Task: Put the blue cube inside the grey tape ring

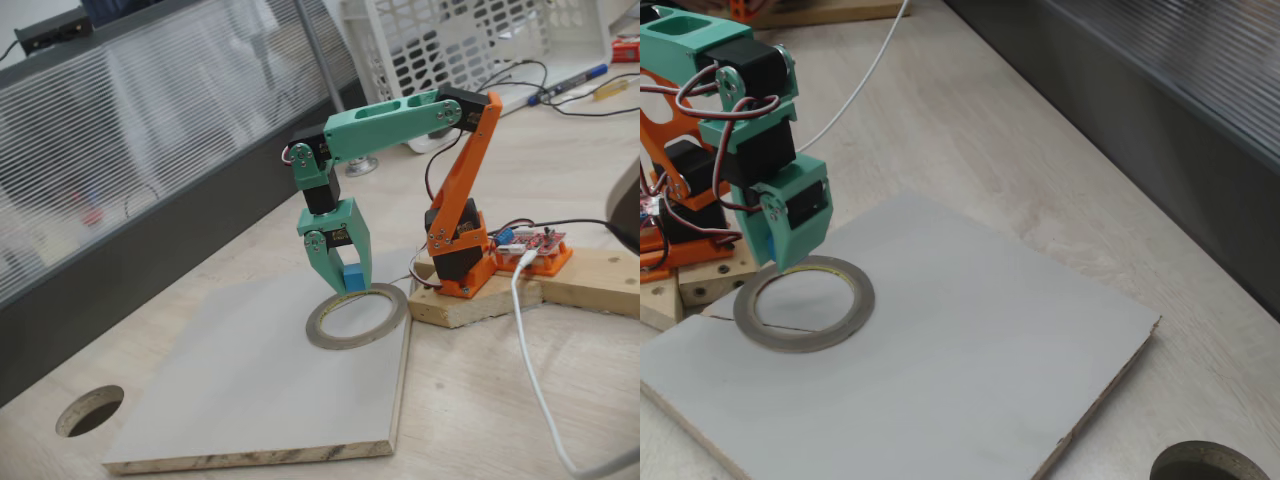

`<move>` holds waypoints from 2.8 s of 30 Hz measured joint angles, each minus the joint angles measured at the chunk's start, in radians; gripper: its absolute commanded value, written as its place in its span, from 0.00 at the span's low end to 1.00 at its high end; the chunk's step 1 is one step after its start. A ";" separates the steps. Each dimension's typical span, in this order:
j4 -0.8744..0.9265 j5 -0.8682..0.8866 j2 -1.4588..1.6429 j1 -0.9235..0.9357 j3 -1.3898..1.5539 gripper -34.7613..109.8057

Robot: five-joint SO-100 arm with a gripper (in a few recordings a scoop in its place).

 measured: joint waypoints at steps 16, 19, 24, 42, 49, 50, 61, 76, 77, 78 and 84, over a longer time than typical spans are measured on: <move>0.000 0.000 0.000 -0.006 0.000 0.26; 0.000 0.000 0.000 -0.003 0.000 0.27; 0.000 0.000 0.000 0.000 0.000 0.27; 0.000 0.000 0.000 0.000 0.000 0.44; 0.000 0.002 0.000 -0.006 0.000 0.44; 0.000 0.002 0.000 -0.006 0.000 0.44; -0.002 0.002 0.000 0.000 0.000 0.44; 0.000 0.003 0.003 -0.006 0.006 0.43; 0.000 0.003 0.003 -0.006 0.006 0.43; 0.000 0.003 0.003 -0.006 0.006 0.41; 0.000 0.003 0.018 -0.006 0.006 0.23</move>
